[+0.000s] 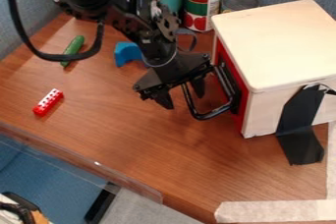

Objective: Open the drawer

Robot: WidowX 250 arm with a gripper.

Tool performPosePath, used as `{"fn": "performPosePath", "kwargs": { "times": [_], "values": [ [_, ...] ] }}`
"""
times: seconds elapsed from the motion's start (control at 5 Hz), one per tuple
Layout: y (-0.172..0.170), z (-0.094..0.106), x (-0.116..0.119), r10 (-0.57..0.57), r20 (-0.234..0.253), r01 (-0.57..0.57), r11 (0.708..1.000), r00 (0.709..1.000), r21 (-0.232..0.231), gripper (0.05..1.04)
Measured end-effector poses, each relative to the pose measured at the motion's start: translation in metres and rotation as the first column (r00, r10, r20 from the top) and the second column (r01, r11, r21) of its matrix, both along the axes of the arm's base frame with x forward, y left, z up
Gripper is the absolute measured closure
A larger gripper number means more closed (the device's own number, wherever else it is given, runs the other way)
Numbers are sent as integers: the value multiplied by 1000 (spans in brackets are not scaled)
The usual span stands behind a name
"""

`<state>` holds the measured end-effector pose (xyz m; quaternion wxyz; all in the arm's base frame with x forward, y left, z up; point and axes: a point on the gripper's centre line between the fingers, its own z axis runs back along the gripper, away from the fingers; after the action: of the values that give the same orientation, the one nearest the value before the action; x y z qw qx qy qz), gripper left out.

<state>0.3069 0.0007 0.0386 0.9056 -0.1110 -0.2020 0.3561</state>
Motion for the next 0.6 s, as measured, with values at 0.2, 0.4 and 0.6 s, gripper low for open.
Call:
{"fn": "performPosePath", "kwargs": {
  "times": [0.2,0.4,0.6],
  "values": [
    [1,-2,-1,-6,4,6,1000,1000,16,716],
    [2,-9,-10,-22,-16,23,999,1000,29,917],
    [14,-10,-17,-23,-36,24,999,999,49,966]
  ]
}}
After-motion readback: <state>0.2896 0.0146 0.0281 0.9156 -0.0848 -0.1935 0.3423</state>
